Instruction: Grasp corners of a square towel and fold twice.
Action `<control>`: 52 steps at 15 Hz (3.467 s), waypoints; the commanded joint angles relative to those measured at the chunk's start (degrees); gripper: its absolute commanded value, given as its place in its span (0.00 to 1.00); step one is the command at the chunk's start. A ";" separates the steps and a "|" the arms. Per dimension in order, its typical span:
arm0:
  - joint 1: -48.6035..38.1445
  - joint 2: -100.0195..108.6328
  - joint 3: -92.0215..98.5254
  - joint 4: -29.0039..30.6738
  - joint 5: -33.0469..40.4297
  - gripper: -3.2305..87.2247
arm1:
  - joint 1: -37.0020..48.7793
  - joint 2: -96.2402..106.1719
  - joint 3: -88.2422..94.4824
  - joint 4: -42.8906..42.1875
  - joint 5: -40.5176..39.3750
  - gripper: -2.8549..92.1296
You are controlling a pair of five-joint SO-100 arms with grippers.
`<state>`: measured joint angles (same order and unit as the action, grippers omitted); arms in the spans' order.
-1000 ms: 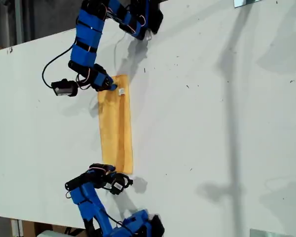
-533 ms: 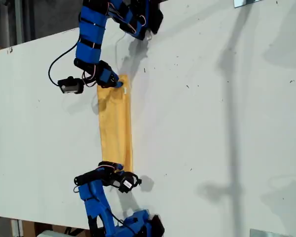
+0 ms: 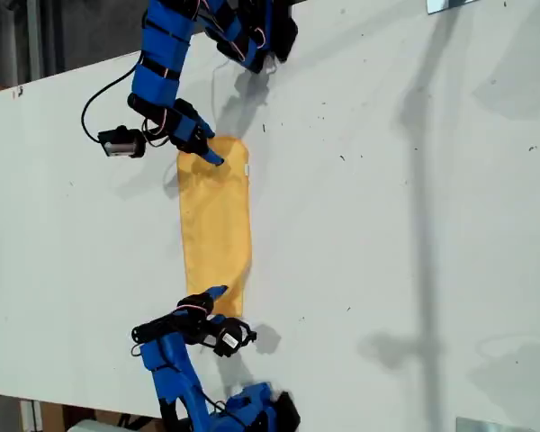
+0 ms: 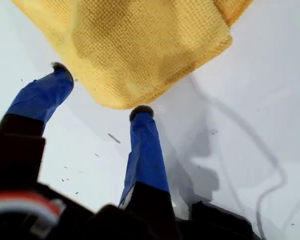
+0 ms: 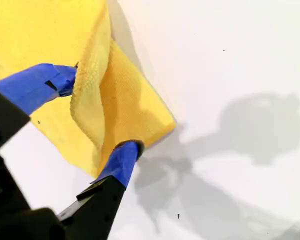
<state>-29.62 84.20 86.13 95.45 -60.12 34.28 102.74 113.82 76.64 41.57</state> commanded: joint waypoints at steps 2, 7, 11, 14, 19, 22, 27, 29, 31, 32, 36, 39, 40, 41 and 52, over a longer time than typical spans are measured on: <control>-4.83 8.61 2.72 1.32 3.34 0.32 | 1.85 0.53 -0.62 -1.32 -1.49 0.32; -6.68 11.60 8.88 1.49 1.32 0.32 | 2.46 -4.39 -2.29 -3.60 -1.85 0.32; -4.92 19.07 16.44 -7.65 -1.41 0.30 | 2.11 -6.77 -3.34 -4.48 -1.85 0.32; -5.10 27.33 20.65 -15.21 -4.22 0.28 | 2.11 -7.29 -3.87 -4.48 -1.85 0.32; -3.34 28.65 20.21 -16.87 -3.25 0.28 | 1.67 -7.73 -4.75 -4.22 -1.85 0.32; -2.90 36.91 11.25 -6.77 -8.44 0.26 | 1.23 -9.40 -6.42 -4.22 -1.58 0.32; -2.02 33.75 33.13 -21.18 -8.79 0.26 | 1.58 -13.62 -7.56 -5.10 -1.76 0.33; -1.32 36.65 31.46 -19.34 -8.26 0.26 | 3.34 -16.79 -8.88 -5.01 -3.08 0.33; -0.79 37.09 31.99 -18.63 -8.35 0.26 | 8.35 -18.19 -10.72 -4.39 -6.06 0.34; -0.09 37.09 33.22 -19.51 -8.79 0.26 | 10.37 -18.19 -11.60 -3.78 -7.29 0.34; 1.14 41.13 39.11 -22.76 -10.55 0.26 | 15.29 -18.37 -10.99 -3.60 -9.49 0.35; -0.70 48.87 46.67 -24.17 -12.22 0.26 | 15.03 -24.43 -8.00 -7.38 -8.88 0.35; -2.20 53.26 50.62 -23.99 -13.27 0.26 | 14.41 -26.02 -6.77 -9.14 -8.53 0.33; -4.04 59.41 56.25 -23.91 -14.41 0.26 | 13.71 -25.93 -6.15 -9.23 -7.91 0.33; -12.57 114.26 84.55 -15.21 -19.60 0.26 | 14.06 -21.18 0.97 -10.46 -6.94 0.03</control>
<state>-37.53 198.11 170.42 80.77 -82.88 45.70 79.98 111.88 66.36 33.93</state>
